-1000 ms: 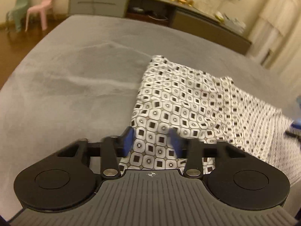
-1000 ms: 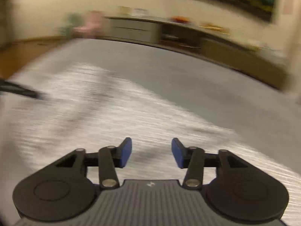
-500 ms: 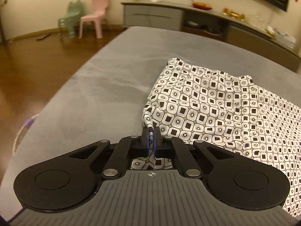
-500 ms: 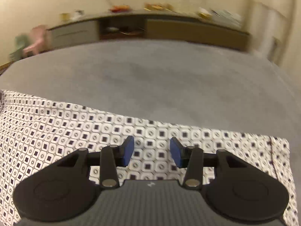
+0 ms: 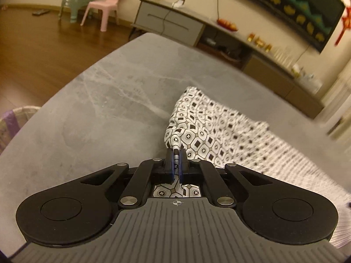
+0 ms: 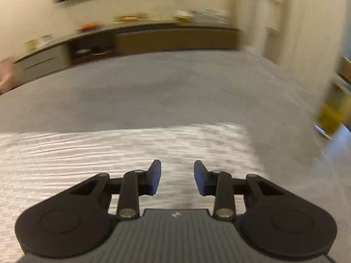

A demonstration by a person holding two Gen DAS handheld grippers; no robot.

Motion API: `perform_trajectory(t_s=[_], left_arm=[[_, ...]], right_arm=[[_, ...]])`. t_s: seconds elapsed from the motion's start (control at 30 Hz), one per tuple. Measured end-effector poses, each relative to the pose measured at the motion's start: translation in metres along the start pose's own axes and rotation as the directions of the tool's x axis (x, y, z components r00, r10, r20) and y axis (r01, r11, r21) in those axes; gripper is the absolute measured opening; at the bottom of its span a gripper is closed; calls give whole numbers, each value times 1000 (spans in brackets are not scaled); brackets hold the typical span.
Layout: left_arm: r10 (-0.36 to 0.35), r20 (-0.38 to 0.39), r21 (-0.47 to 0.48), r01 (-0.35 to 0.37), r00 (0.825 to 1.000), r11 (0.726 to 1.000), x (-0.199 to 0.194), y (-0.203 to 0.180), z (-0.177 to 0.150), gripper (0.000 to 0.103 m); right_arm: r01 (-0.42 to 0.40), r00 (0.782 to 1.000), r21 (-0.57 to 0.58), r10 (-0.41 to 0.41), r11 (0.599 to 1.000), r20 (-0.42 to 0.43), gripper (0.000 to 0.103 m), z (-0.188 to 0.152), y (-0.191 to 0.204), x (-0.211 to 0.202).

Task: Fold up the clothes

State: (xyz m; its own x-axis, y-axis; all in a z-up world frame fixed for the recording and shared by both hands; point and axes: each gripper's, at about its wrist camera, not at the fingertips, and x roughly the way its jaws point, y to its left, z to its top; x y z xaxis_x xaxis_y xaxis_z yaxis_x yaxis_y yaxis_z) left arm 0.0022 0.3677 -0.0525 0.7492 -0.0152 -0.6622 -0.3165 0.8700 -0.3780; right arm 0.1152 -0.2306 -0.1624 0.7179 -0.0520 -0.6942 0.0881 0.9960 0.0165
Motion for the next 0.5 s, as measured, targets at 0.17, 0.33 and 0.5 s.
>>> perform_trajectory(t_s=[0.17, 0.33, 0.5], left_arm=[[-101, -6, -109, 99, 995, 989, -6, 20, 4, 0], [-133, 41, -67, 136, 990, 988, -18, 12, 2, 0], [-143, 88, 32, 141, 986, 989, -30, -11, -3, 0]], right_arm=[[-354, 934, -251, 355, 901, -45, 43, 11, 169, -57], [-587, 808, -274, 573, 762, -138, 67, 54, 318, -80], [-655, 755, -301, 592, 693, -281, 85, 105, 446, -84]])
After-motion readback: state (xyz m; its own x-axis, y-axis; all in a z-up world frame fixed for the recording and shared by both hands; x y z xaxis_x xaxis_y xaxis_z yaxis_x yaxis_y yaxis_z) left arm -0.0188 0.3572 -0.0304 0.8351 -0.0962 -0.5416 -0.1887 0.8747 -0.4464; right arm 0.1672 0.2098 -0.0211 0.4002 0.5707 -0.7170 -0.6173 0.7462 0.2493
